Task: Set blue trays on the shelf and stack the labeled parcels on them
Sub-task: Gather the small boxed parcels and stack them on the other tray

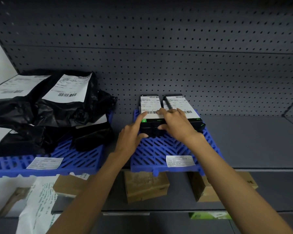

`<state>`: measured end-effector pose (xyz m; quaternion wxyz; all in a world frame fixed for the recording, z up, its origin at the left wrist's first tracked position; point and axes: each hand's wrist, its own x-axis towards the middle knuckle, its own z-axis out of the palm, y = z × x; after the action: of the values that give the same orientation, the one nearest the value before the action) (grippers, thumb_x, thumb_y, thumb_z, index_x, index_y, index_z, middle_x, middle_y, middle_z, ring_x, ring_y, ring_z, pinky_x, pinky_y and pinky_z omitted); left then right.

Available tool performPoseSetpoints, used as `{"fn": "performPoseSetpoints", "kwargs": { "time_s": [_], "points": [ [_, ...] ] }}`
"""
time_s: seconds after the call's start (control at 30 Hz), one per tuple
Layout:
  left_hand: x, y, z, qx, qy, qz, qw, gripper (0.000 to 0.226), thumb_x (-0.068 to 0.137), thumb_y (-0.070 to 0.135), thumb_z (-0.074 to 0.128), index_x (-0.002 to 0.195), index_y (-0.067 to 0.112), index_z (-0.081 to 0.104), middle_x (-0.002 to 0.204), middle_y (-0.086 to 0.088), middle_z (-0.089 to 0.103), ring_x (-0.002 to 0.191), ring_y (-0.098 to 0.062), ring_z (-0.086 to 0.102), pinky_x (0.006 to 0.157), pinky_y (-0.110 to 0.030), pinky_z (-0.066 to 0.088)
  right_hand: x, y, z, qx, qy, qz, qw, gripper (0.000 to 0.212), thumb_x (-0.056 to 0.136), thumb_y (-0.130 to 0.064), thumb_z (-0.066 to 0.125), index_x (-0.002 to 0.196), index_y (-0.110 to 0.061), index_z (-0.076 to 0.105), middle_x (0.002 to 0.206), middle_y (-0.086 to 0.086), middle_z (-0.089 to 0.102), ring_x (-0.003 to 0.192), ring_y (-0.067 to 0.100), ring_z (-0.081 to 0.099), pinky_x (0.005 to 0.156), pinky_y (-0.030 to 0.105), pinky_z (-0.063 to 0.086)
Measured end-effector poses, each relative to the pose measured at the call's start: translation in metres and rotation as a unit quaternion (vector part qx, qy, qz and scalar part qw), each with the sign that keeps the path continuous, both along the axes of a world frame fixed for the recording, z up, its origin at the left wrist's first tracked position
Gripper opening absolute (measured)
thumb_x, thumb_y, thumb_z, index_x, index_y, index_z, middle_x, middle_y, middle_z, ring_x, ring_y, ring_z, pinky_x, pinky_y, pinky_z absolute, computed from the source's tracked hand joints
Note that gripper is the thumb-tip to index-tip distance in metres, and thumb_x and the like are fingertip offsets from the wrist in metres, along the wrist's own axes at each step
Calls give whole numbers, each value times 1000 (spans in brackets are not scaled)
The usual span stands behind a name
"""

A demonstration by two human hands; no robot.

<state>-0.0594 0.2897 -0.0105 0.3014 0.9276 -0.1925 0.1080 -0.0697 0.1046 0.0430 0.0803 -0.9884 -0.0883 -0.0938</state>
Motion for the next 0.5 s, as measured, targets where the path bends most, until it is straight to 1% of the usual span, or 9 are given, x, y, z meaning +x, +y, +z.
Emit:
{"fn": "performPoseSetpoints", "kwargs": {
  "time_s": [0.1,0.17,0.23,0.3,0.33,0.37,0.4,0.47,0.5],
  "points": [
    [4,3,-3,9,-6,-17,1000,86,88,16,70,150,42,18,98,-10,70,79,-22,66,74,-44,57,0,1,-4,-11,-12,-6,1000,53,90,-28,68,135,-15,44,109,13,67,121,31,51,116,39,23],
    [7,3,-4,-4,-4,-29,1000,86,88,9,69,150,43,19,103,-11,70,86,-22,68,77,-43,58,0,0,-7,-16,-19,-12,1000,55,89,-28,69,136,-15,43,110,12,67,119,31,52,114,39,27],
    [9,2,-4,-34,10,-44,998,87,87,5,69,151,41,21,114,-12,68,99,-24,67,85,-45,57,3,0,-7,-8,-25,-23,999,57,88,-27,70,138,-18,44,107,13,68,114,31,55,108,39,33],
    [9,2,-2,-59,19,-54,997,87,85,0,69,151,38,25,132,-11,58,115,-23,61,94,-45,54,6,1,-6,-5,-27,-30,999,58,88,-27,71,139,-19,44,103,15,68,110,33,57,100,38,38],
    [9,2,-1,-64,20,-57,996,86,85,-1,69,151,36,27,138,-9,52,120,-24,57,98,-45,52,6,2,-6,-7,-28,-31,999,58,88,-28,70,139,-20,44,103,15,68,110,33,57,98,38,39],
    [9,2,1,-64,18,-58,996,84,85,1,70,151,34,28,141,-7,47,123,-24,54,100,-45,50,6,2,-7,-8,-32,-31,999,59,88,-29,70,141,-21,43,104,15,68,112,33,56,99,38,39],
    [8,3,3,-55,15,-59,997,82,86,8,71,151,32,29,142,-6,42,124,-25,51,101,-45,49,5,2,-8,-7,-34,-29,999,61,89,-31,69,143,-22,42,107,14,68,115,32,55,101,38,37],
    [5,4,11,-4,10,-59,998,81,84,27,71,152,31,27,148,-5,29,126,-28,47,99,-44,47,1,-3,-8,8,-31,-19,999,64,89,-35,67,146,-25,39,112,11,66,122,30,50,108,39,32],
    [4,5,16,32,8,-56,998,83,84,28,72,152,32,26,153,-4,19,129,-30,43,98,-43,47,-1,-7,-7,22,-32,-10,999,64,90,-37,66,147,-26,38,115,10,65,126,29,48,112,40,29]
  ]
}}
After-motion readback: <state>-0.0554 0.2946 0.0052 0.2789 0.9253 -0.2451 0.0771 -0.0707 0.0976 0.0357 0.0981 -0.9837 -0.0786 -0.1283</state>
